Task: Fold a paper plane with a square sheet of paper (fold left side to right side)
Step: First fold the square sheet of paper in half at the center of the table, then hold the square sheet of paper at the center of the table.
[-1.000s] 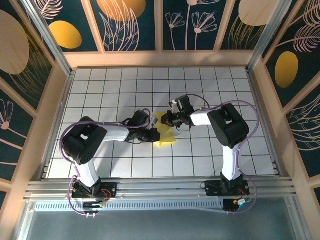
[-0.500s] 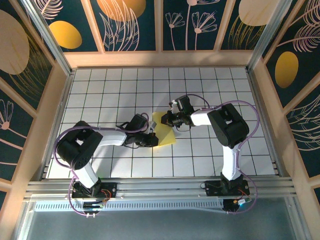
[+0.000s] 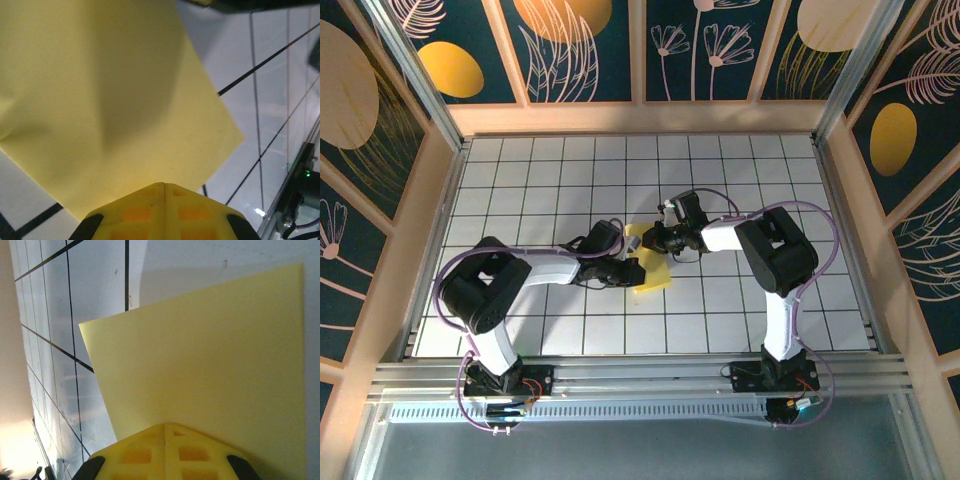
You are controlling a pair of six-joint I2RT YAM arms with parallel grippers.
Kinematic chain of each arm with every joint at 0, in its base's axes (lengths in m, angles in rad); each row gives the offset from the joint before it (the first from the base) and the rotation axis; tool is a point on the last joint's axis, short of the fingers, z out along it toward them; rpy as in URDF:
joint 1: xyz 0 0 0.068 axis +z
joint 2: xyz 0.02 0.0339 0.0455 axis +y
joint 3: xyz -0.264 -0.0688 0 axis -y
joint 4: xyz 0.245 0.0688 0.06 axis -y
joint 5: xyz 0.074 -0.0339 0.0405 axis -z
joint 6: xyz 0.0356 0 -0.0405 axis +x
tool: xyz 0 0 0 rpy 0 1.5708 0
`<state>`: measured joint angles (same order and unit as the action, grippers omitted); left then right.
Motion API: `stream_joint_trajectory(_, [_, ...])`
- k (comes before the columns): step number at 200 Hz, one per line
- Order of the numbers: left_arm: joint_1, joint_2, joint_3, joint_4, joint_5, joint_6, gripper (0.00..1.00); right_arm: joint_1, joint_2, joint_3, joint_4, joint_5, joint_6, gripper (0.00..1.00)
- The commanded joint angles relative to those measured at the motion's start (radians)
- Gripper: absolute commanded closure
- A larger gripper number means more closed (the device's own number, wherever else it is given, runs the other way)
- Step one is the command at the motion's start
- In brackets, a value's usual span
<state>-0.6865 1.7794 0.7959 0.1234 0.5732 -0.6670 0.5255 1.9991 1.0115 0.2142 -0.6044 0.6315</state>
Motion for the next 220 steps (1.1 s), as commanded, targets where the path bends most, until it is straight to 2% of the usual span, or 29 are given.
stream_joint_trajectory(1, [-0.005,0.024,-0.001,0.0,0.041,-0.004,0.96,-0.007,0.027,-0.035,-0.103,0.1,-0.01,1.0])
stream_joint_trajectory(69, [-0.008,0.001,-0.069,-0.069,0.027,0.039,0.96,-0.007,0.029,-0.035,-0.113,0.106,-0.013,1.0])
stream_joint_trajectory(106, [-0.009,-0.052,-0.124,-0.088,0.031,0.052,0.96,-0.005,0.029,-0.033,-0.118,0.107,-0.015,1.0])
stream_joint_trajectory(140, [-0.008,-0.117,-0.138,-0.103,-0.01,0.056,0.97,-0.004,0.027,-0.033,-0.119,0.107,-0.016,1.0])
stream_joint_trajectory(188, [0.04,-0.167,-0.073,-0.041,-0.024,-0.009,0.99,0.001,0.02,-0.034,-0.12,0.109,-0.017,1.0])
stream_joint_trajectory(220, [0.063,-0.096,0.016,-0.041,-0.04,0.01,0.99,0.005,0.018,-0.033,-0.113,0.109,-0.01,1.0])
